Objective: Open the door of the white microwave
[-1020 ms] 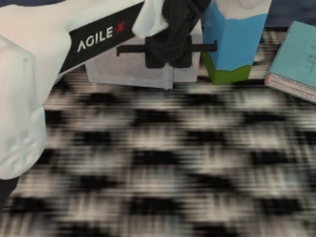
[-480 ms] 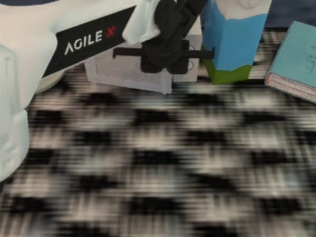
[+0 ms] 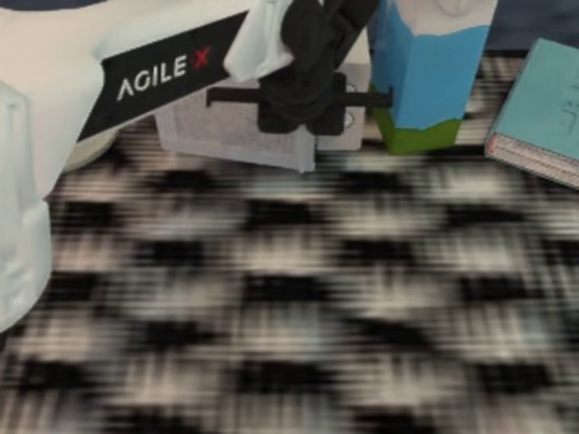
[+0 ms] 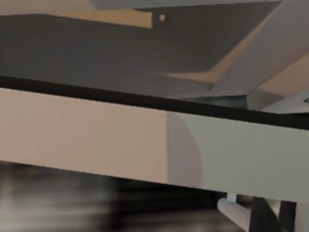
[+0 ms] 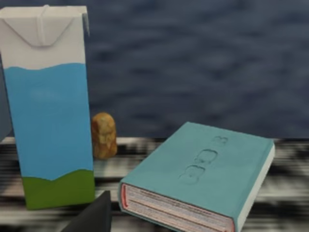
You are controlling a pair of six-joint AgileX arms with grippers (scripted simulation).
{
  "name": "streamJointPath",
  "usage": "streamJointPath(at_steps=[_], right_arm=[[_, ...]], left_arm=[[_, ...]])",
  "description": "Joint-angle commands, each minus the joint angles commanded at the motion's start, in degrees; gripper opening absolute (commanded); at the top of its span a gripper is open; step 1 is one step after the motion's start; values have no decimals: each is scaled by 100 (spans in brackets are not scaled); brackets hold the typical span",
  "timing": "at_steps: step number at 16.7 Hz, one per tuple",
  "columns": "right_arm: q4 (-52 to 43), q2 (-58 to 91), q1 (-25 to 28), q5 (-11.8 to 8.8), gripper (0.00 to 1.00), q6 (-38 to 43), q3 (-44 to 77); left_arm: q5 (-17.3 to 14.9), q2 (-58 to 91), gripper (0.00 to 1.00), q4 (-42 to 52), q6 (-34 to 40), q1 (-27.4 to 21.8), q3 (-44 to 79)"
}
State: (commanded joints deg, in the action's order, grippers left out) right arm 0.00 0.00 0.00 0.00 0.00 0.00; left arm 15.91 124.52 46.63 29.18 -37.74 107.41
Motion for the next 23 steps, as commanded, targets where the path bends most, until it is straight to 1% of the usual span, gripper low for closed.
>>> streamJointPath(at_steps=[15, 23], right_arm=[[0, 0, 0, 0, 100, 0, 0], [0, 0, 0, 0, 100, 0, 0]], left_arm=[[-30, 12, 0, -16, 5, -36, -28], [-278, -549, 0, -465, -577, 51, -869]])
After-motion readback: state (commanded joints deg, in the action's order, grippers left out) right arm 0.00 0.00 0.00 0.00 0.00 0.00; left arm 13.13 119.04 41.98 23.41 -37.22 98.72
